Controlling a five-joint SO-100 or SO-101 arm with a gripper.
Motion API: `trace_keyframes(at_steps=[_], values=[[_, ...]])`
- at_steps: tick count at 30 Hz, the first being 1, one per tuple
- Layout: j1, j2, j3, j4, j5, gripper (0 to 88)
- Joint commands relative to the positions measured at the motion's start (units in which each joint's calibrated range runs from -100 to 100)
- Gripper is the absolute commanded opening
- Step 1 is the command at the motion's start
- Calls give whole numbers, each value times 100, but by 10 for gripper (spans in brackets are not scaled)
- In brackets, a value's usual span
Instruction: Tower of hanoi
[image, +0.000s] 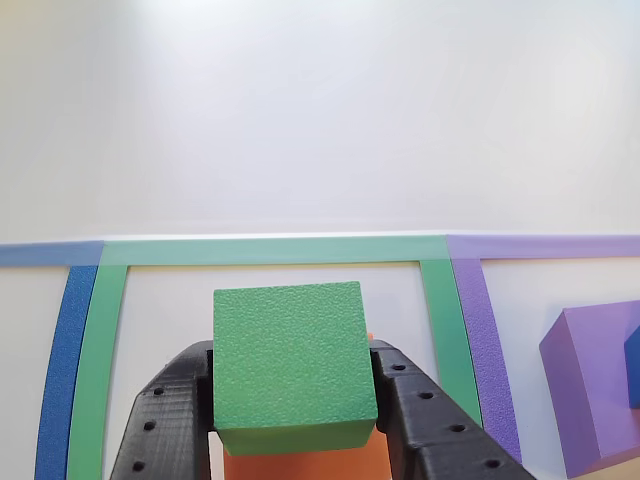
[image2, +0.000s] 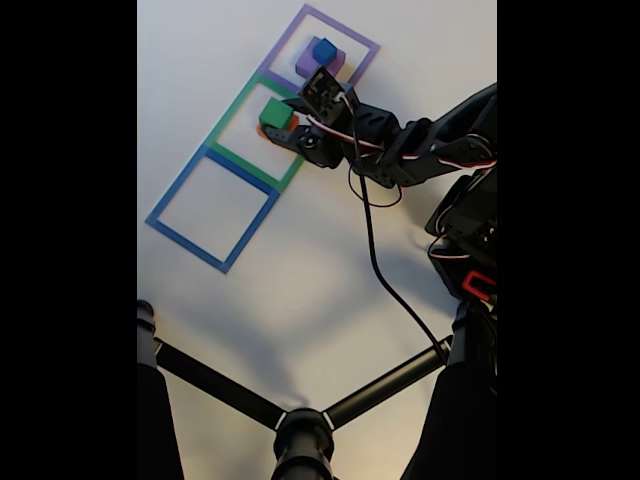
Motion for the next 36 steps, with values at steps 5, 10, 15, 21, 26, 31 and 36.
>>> trace_keyframes(at_steps=[5, 10, 15, 21, 26, 31, 36], values=[[-52, -64, -89, -206, 0, 166], [-36, -72, -107, -206, 0, 186], [9, -120, -152, -206, 0, 223], [-14, -633, -334, 272, 0, 266], [-67, -1410, -625, 1267, 0, 312], [-82, -2252, -1097, 2619, 0, 289], [169, -3117, -2043, 4926, 0, 37]])
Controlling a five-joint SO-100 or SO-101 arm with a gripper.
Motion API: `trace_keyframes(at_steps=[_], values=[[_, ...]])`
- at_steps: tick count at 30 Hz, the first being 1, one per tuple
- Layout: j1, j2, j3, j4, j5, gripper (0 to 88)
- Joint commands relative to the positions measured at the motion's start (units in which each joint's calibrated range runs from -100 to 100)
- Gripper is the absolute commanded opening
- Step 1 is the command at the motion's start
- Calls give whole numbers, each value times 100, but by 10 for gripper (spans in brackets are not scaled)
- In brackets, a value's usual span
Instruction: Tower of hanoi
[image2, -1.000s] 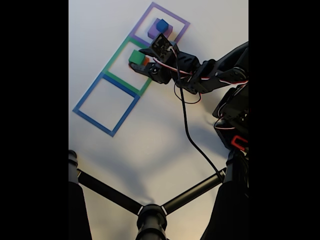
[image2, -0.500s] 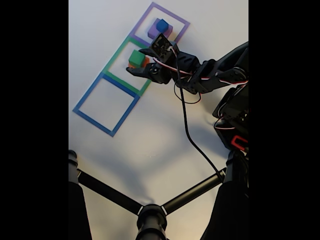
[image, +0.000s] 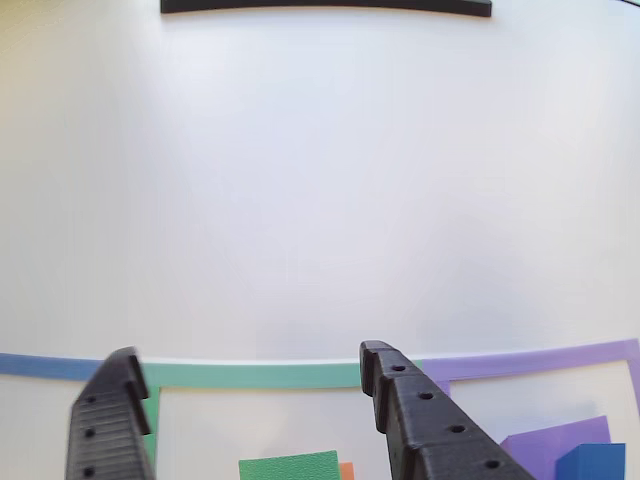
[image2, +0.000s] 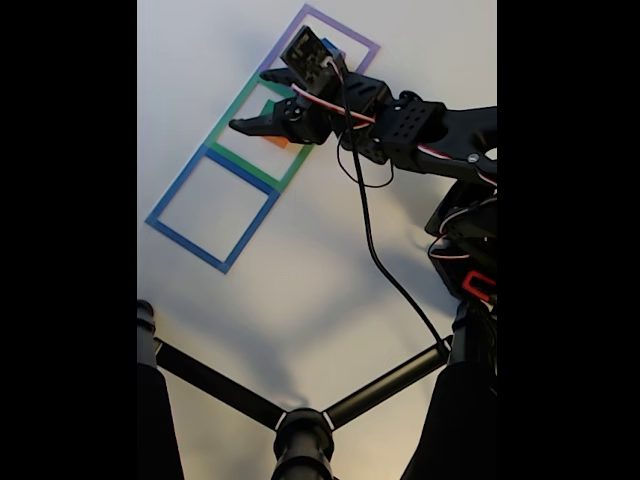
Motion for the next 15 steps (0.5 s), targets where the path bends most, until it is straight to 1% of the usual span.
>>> trace_keyframes(at_steps=[1, 5, 10, 15], values=[[250, -926, -1040, 2005, 0, 9], [571, -1271, -2048, 3656, 0, 8], [1150, -1303, -3884, 6279, 0, 8], [1631, -1102, -5565, 8278, 0, 8]])
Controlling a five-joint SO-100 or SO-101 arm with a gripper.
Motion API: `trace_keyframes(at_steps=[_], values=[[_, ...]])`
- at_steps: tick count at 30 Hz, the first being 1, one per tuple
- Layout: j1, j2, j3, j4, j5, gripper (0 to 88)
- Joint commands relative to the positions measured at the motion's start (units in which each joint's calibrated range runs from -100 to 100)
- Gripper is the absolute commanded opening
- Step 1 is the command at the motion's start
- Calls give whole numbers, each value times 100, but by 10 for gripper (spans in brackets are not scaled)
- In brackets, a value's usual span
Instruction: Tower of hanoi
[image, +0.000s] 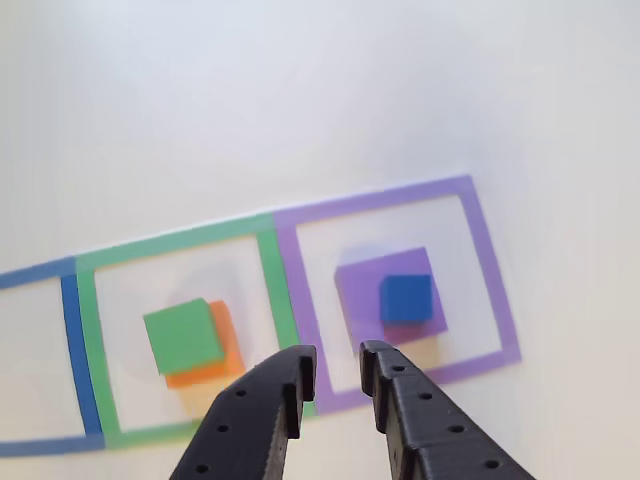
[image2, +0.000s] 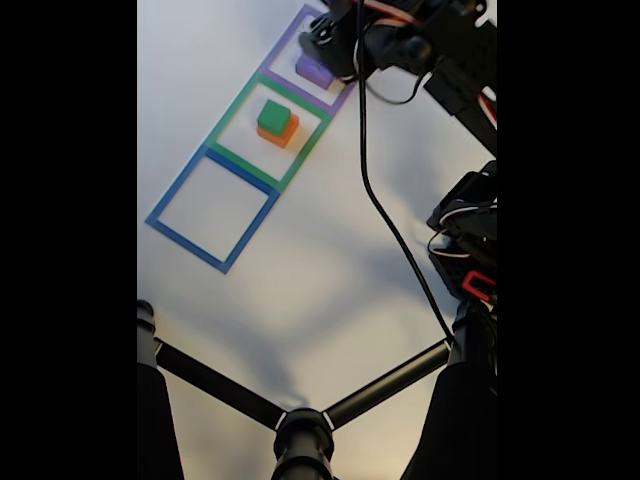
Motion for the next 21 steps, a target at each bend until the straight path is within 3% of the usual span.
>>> trace_keyframes(at_steps=[1, 8, 15, 19, 21], values=[[416, -54, -1759, 1848, 0, 8], [820, 259, -3567, 3564, 0, 22], [1347, 283, -3322, 3475, 0, 117], [1659, 58, -2459, 2917, 0, 310], [1720, -126, -1695, 2310, 0, 299]])
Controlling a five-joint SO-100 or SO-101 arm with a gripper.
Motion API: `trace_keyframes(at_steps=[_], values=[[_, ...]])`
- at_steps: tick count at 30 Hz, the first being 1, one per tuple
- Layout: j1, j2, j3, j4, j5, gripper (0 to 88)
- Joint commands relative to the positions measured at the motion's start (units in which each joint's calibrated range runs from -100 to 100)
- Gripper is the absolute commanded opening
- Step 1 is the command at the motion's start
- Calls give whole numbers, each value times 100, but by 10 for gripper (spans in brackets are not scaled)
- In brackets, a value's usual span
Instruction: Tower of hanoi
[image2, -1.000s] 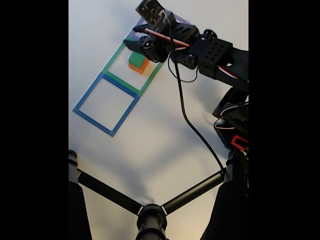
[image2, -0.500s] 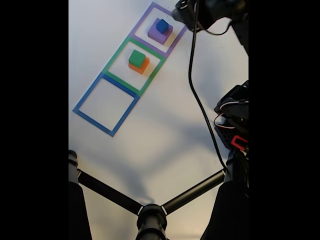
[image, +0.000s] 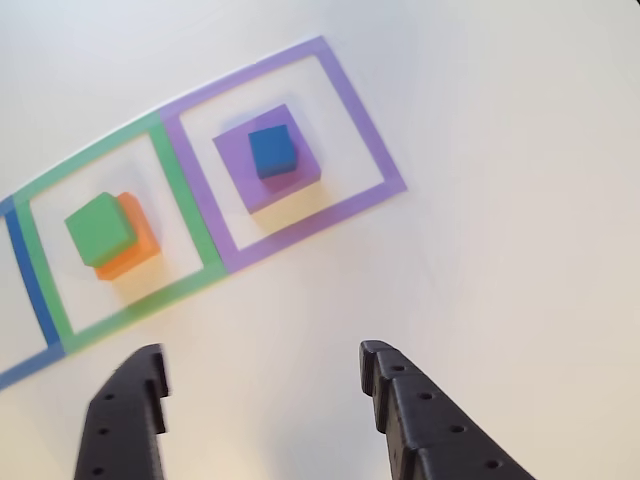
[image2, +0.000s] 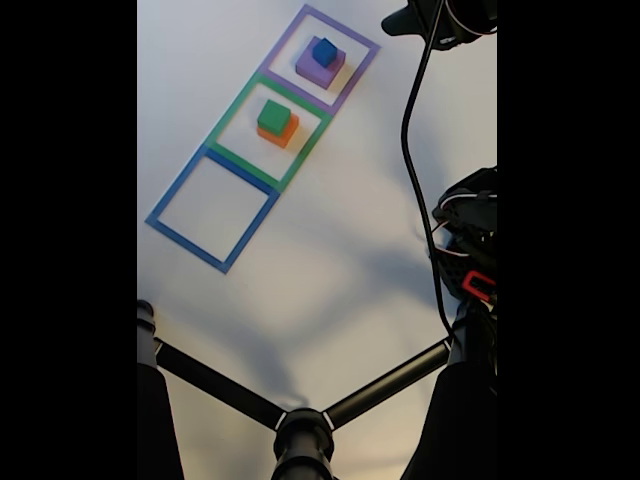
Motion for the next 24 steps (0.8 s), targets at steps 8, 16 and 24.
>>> trace_keyframes(at_steps=[8, 16, 24], values=[[295, -610, 3180, -3349, 0, 329], [249, -578, 4580, -5267, 0, 339], [112, -178, 6061, -7954, 0, 344]])
